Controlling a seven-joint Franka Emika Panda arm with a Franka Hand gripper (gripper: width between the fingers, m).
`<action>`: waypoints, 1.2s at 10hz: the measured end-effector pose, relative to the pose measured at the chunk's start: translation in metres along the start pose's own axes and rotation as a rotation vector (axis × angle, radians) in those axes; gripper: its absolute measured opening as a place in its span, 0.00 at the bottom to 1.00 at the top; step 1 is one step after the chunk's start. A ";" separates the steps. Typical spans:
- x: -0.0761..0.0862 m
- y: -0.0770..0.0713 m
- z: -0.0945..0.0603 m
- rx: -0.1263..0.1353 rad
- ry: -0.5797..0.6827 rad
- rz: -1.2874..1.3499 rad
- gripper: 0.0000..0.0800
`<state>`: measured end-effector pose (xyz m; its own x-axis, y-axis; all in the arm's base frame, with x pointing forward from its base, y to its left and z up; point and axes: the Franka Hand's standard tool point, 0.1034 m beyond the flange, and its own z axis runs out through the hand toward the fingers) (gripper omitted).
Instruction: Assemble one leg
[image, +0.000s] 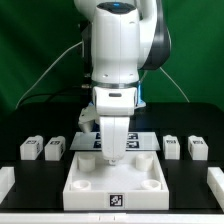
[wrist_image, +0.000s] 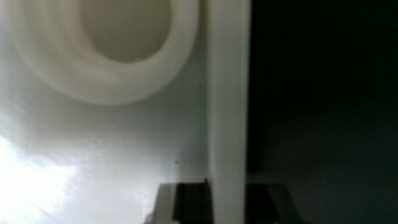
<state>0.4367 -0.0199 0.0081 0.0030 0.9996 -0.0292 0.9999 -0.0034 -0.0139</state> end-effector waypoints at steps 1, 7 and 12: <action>0.000 0.000 0.000 0.000 0.000 0.000 0.07; 0.055 0.045 -0.003 -0.052 0.036 -0.014 0.07; 0.085 0.059 -0.003 -0.041 0.049 0.012 0.07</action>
Offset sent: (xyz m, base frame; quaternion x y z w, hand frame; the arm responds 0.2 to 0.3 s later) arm 0.0358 0.0276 0.0046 -0.0216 0.0143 -0.0182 0.9995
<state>0.4963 0.0650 0.0075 0.0150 0.9997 0.0201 0.9995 -0.0155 0.0268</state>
